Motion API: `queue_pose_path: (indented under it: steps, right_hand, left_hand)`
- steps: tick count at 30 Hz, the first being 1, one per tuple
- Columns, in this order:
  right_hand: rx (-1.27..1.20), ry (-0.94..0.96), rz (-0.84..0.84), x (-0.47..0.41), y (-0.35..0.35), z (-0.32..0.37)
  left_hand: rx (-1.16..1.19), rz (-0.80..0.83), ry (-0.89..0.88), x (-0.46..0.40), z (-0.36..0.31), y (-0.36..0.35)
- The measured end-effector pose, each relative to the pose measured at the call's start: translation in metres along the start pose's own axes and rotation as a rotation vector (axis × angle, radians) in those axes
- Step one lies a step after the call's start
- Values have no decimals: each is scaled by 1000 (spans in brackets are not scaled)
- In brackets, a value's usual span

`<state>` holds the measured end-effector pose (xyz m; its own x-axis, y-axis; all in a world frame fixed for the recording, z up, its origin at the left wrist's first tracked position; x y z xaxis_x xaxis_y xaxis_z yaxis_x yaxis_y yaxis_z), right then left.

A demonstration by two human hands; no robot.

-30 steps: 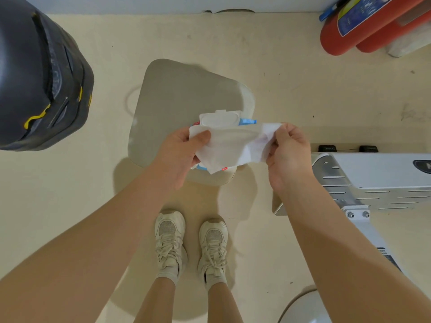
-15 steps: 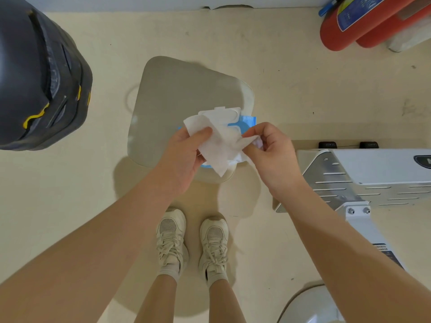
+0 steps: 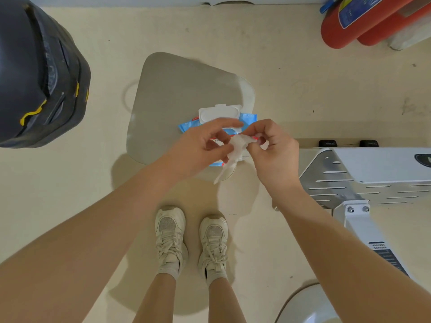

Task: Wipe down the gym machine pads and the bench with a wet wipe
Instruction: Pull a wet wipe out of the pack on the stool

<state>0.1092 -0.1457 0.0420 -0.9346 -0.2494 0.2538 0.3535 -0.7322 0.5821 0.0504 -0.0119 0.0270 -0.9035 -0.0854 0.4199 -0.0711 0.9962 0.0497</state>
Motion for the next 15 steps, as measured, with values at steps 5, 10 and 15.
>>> queue_pose_path:
  steps: [5,10,15]
  right_hand:
    - [-53,20,55,-3,3,-4]
    - [-139,-52,155,-5,1,-9]
    - [-363,-287,226,-6,11,-26]
  left_hand:
    - [-334,76,-141,-2,1,6]
    - [-547,127,-195,-2,5,7]
    - [-230,-97,-6,0,18,23]
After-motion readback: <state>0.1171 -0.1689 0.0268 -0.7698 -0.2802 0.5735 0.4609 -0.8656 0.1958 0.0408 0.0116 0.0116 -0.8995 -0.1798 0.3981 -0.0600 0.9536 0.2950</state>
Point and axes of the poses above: each hand's wrist, its own x-axis away from the middle knuckle, its own y-axis out of the back of the hand, z = x × y, the point moved 2 cm from there along -x, towards the middle knuckle, and after that the axes turned 5 degrees about -z, right-handed, at the moved point
